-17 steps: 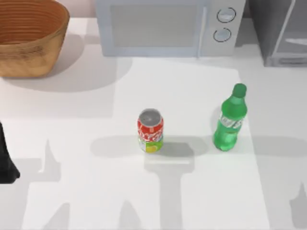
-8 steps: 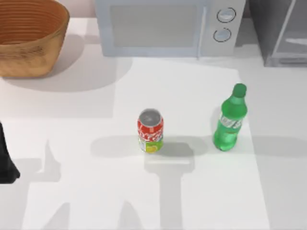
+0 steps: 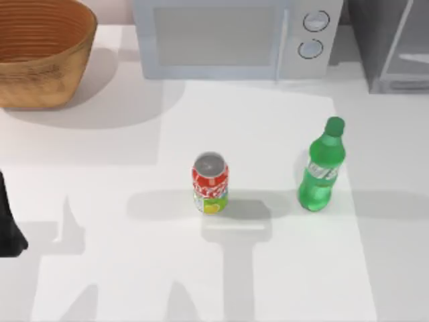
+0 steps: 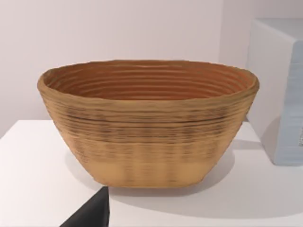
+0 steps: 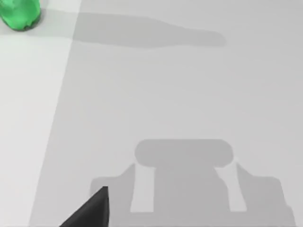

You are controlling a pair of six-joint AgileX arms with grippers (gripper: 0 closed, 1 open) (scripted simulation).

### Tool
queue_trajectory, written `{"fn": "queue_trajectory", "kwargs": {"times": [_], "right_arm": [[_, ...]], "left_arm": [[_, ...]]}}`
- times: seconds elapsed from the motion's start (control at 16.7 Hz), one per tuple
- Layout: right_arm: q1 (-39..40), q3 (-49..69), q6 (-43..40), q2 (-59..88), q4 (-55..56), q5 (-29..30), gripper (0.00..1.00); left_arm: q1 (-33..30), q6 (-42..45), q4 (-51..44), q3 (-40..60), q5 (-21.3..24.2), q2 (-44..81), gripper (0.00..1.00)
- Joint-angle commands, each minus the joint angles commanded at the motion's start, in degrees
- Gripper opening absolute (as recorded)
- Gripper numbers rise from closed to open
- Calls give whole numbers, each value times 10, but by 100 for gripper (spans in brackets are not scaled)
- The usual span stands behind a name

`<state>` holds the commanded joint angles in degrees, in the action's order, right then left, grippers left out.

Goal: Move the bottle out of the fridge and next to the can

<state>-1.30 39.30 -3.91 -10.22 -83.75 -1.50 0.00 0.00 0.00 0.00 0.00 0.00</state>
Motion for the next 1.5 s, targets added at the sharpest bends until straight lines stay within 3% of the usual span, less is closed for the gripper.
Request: {"fn": "queue_trajectory", "kwargs": {"times": [0.36, 1.14, 1.5], "right_arm": [[-182, 69, -199, 200, -3, -92, 100], [-789, 289, -878, 886, -20, -404, 100], [-985, 361, -1099, 1105, -22, -506, 100]], "left_arm": [[0, 0, 0, 0, 0, 0, 100], [0, 0, 0, 0, 0, 0, 100], [0, 0, 0, 0, 0, 0, 100]]}}
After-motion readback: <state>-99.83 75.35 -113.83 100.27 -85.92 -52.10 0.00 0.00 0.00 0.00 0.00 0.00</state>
